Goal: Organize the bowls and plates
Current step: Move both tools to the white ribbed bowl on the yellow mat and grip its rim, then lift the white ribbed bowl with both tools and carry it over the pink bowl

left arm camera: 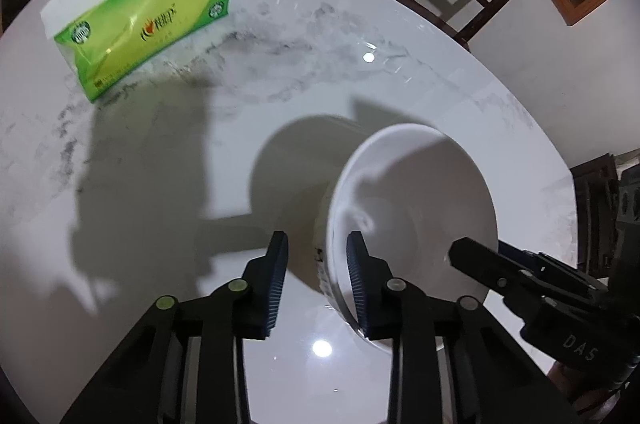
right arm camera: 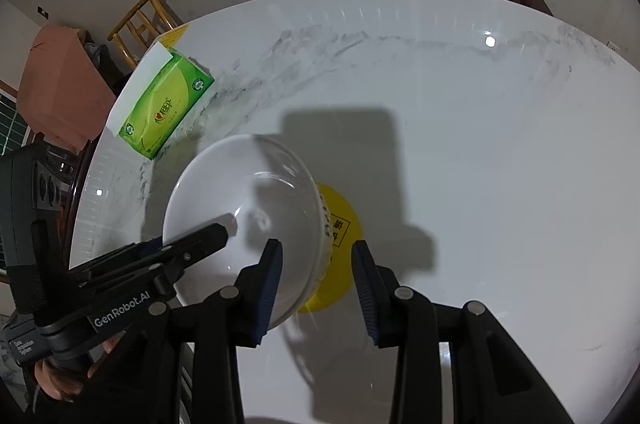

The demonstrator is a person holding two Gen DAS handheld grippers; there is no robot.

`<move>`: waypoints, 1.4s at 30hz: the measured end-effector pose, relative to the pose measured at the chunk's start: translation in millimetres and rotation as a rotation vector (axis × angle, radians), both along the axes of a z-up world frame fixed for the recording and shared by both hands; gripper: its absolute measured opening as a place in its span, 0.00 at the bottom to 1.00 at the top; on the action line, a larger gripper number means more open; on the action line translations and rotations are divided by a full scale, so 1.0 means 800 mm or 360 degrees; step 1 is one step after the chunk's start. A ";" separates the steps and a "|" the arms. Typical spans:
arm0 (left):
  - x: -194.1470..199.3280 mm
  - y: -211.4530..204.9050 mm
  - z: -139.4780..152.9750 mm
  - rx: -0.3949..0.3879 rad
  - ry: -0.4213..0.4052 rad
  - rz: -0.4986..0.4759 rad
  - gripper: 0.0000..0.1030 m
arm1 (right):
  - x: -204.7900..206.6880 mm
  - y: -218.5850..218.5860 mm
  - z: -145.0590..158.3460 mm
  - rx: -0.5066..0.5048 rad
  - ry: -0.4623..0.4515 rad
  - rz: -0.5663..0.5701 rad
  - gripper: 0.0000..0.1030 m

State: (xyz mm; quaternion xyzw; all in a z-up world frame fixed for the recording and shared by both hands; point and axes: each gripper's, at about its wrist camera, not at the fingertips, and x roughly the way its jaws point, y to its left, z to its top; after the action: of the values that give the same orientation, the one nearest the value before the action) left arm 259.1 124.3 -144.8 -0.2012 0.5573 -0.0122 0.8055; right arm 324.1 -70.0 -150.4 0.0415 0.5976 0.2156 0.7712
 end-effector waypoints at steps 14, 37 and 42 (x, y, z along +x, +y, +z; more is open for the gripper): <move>0.001 -0.030 0.001 0.0064 -0.0003 -0.0106 0.18 | -0.008 -0.009 -0.009 0.0026 0.0012 -0.0009 0.19; -0.067 -0.129 0.074 0.0131 -0.0106 -0.0357 0.18 | -0.106 -0.103 0.071 0.0023 -0.0118 -0.0141 0.19; -0.090 -0.143 0.091 0.0147 -0.0136 -0.0398 0.18 | -0.132 -0.115 0.089 0.0029 -0.0139 -0.0164 0.19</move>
State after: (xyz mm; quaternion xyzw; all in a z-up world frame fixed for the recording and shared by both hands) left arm 187.0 9.5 -72.2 -0.0921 0.5432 -0.0954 0.8291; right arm 218.7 -161.9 -79.1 0.0697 0.5584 0.1825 0.8063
